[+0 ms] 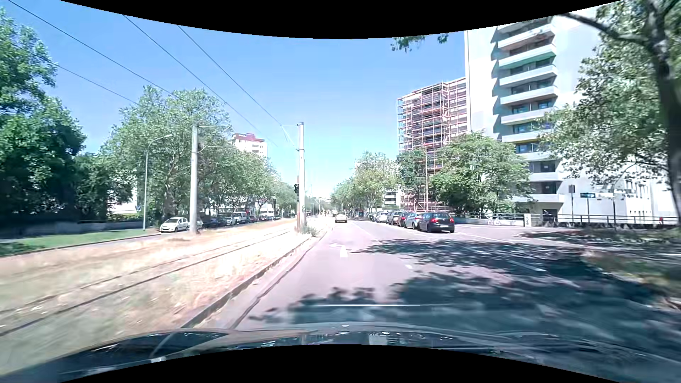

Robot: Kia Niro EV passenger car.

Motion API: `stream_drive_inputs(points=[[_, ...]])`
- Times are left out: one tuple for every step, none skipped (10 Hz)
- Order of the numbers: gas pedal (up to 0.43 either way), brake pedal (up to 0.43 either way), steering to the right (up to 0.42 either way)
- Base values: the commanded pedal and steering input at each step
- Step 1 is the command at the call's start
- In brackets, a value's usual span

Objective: Follow the waypoints while adhering to traffic rules and regulations

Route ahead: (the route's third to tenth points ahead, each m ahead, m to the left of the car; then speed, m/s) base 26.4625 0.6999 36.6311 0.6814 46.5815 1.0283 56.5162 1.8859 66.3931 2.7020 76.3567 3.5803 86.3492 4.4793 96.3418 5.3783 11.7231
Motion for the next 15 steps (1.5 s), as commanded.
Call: stream_drive_inputs(points=[[0.067, 0.0, -0.008], [0.067, 0.0, -0.008], [0.067, 0.0, -0.008], [0.067, 0.0, -0.008], [0.067, 0.0, -0.008], [0.067, 0.0, -0.008], [0.067, 0.0, -0.008], [0.067, 0.0, -0.008], [0.067, 0.0, -0.008], [0.067, 0.0, -0.007], [0.067, 0.0, -0.006], [0.067, 0.0, -0.005], [0.067, 0.0, -0.006], [0.067, 0.0, -0.005], [0.067, 0.0, -0.006]])
